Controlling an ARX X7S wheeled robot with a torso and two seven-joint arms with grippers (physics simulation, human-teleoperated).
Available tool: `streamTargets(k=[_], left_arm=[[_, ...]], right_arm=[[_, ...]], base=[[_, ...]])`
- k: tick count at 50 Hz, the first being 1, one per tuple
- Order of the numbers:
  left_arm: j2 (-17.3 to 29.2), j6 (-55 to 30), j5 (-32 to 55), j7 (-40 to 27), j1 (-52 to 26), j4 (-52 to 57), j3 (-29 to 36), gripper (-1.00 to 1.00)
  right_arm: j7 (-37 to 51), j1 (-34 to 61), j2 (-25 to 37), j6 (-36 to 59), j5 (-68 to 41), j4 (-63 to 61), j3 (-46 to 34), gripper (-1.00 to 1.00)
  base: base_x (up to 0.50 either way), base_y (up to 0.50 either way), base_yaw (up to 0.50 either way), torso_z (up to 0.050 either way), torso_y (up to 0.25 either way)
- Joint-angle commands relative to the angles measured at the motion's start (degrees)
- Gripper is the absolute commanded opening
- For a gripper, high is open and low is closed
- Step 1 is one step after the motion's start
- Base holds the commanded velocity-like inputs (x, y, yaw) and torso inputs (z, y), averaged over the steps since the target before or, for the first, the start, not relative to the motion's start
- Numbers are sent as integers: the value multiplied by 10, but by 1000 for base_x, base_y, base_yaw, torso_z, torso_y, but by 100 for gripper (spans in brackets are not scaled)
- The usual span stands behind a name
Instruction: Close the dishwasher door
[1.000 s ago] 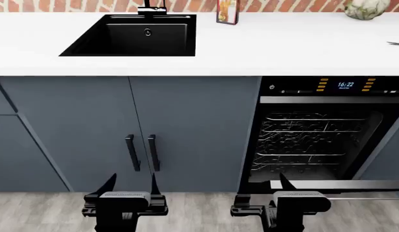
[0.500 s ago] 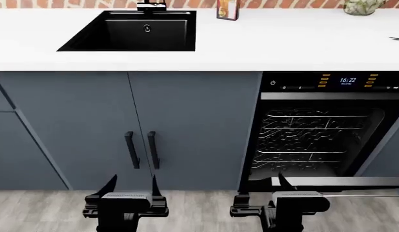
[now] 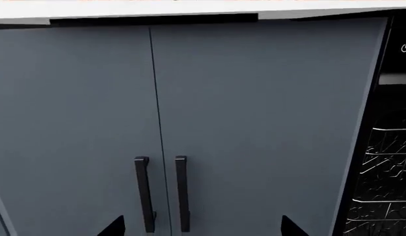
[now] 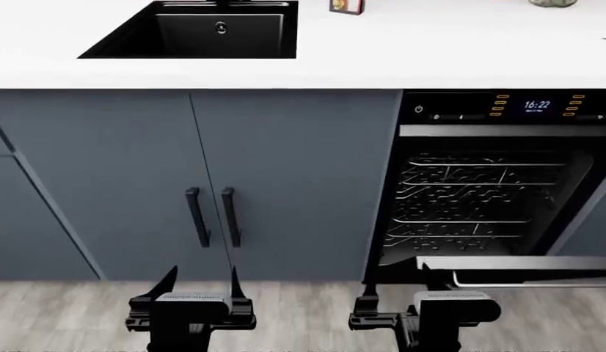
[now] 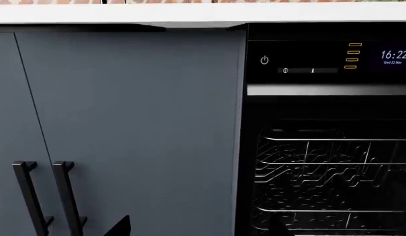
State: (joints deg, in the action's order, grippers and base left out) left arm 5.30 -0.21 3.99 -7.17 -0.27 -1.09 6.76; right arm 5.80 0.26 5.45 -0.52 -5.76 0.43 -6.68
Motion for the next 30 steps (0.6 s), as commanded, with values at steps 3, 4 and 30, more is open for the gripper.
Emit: streamTargets(k=[3,4,30], left_arm=[[8,-1,6,-12,0,1,10,100],[9,-1,6,-12,0,1,11,100],[20,2,15,-28,0,1,27,100]], right_arm=[[9,2,7,-2,-9,3,-9,100],[10,3,8,-2,-9,3,-10,100],[25,1,20,-5,-19,0,-24,100]], base=[[0,0,0,-50,-9],[0,0,0,-50,-10],[0,0,0,-50,-9]])
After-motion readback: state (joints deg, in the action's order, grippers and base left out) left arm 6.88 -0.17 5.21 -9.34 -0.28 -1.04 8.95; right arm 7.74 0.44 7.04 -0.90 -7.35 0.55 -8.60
